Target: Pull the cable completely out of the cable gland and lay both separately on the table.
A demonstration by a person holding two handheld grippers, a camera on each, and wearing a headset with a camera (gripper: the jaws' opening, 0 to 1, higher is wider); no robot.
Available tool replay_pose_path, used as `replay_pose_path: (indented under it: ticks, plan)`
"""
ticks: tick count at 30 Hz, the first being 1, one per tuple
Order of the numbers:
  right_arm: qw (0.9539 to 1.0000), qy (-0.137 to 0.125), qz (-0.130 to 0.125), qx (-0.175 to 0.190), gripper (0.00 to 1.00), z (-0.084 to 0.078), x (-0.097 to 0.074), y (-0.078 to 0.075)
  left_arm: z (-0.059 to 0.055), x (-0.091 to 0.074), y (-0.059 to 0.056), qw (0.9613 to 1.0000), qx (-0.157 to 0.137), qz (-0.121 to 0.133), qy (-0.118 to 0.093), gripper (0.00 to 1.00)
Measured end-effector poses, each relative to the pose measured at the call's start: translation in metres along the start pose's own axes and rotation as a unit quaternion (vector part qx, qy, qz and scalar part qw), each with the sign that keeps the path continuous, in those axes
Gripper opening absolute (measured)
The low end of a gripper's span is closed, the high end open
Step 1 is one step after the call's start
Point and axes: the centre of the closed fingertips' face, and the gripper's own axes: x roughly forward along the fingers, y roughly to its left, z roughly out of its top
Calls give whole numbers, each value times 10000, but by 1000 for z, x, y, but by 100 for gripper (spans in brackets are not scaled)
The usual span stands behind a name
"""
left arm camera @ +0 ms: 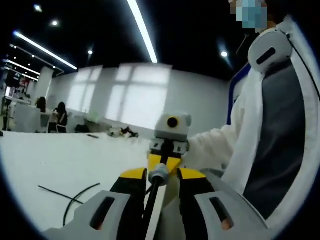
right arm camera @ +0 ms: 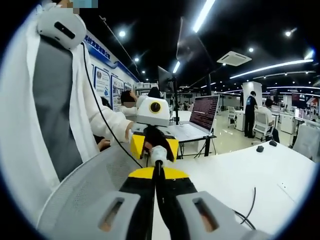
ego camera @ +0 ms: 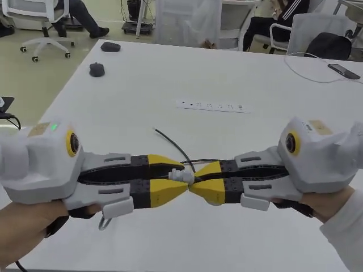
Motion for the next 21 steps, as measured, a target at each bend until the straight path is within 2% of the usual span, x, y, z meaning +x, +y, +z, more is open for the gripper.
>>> replay_pose_path:
  ticks: [2,4,5,6,8,10,13,21]
  plan:
    - [10000,-29,18,-34,2,2,1,0,-4,4,0,10000,1,-13,58,28]
    - [9999,1,67,-82,2,2,2,1,-5,6,1,10000,-44,-12,54,22]
    - [9998,57,53,-164,2,1,3,0,-4,7,-5,9997,-114,-193,10,20]
    - [9999,47,63,-134,2,1,3,1,-4,6,-1,9999,-142,-84,-13,20]
    - [9999,34,91,-94,2,2,3,2,0,4,1,9997,-190,-77,-121,17]
    - [9999,36,36,-94,2,0,3,0,-1,2,2,9992,-362,-109,-94,17]
    - [9999,39,9,-95,2,-1,4,0,-3,1,2,9994,-322,-94,-39,17]
    - [9999,124,-70,-95,2,-6,1,-6,-3,-6,10,9991,-420,73,-79,16]
